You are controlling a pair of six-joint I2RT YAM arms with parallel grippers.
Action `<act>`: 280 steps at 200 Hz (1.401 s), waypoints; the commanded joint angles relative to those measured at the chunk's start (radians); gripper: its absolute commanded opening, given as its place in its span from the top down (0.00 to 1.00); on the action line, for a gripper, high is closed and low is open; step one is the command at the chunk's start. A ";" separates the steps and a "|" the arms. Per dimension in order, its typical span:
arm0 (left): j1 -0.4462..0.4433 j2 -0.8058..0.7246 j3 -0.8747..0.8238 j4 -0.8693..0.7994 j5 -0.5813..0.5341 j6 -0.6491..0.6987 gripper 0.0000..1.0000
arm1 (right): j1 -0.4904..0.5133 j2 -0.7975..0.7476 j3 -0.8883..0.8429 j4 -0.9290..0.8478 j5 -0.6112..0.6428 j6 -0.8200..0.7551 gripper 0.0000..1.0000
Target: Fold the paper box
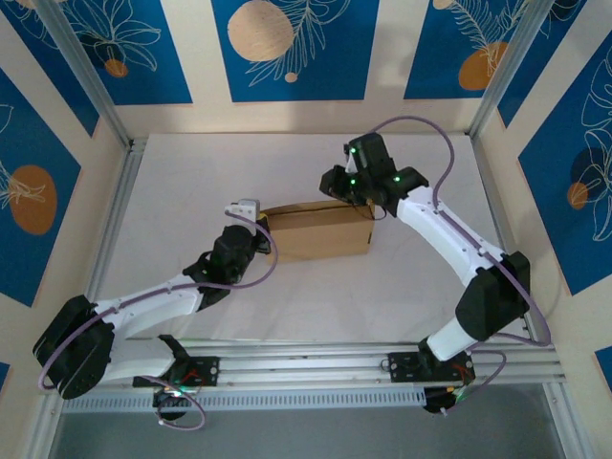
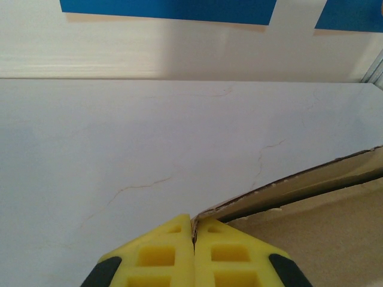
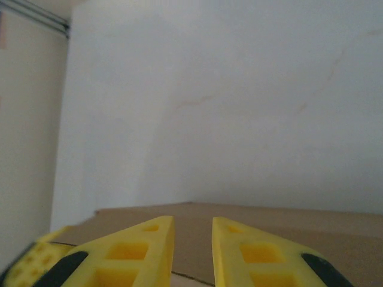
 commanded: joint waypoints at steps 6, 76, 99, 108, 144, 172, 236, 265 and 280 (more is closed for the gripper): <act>-0.018 0.050 -0.056 -0.258 0.056 0.024 1.00 | 0.011 -0.053 -0.115 0.025 0.003 0.011 0.75; -0.018 0.026 -0.046 -0.269 0.051 0.016 1.00 | 0.030 -0.125 -0.248 0.081 0.026 0.003 0.76; -0.019 0.011 -0.025 -0.295 0.049 0.016 0.89 | 0.032 -0.125 -0.249 0.084 0.032 0.000 0.76; -0.019 0.001 -0.015 -0.307 0.049 0.016 0.82 | 0.035 -0.127 -0.251 0.084 0.039 0.000 0.76; -0.019 -0.050 -0.001 -0.324 0.070 0.007 0.63 | 0.062 -0.148 -0.288 0.112 0.084 0.002 0.76; -0.019 -0.089 0.016 -0.338 0.120 0.021 0.52 | 0.081 -0.169 -0.325 0.146 0.119 0.002 0.76; -0.017 -0.191 0.063 -0.370 0.253 0.091 0.37 | 0.088 -0.183 -0.318 0.142 0.188 0.026 0.75; -0.017 -0.215 0.068 -0.389 0.285 0.113 0.36 | 0.090 -0.185 -0.315 0.143 0.196 0.038 0.75; -0.017 -0.227 0.059 -0.383 0.306 0.130 0.35 | 0.094 -0.185 -0.320 0.148 0.195 0.044 0.75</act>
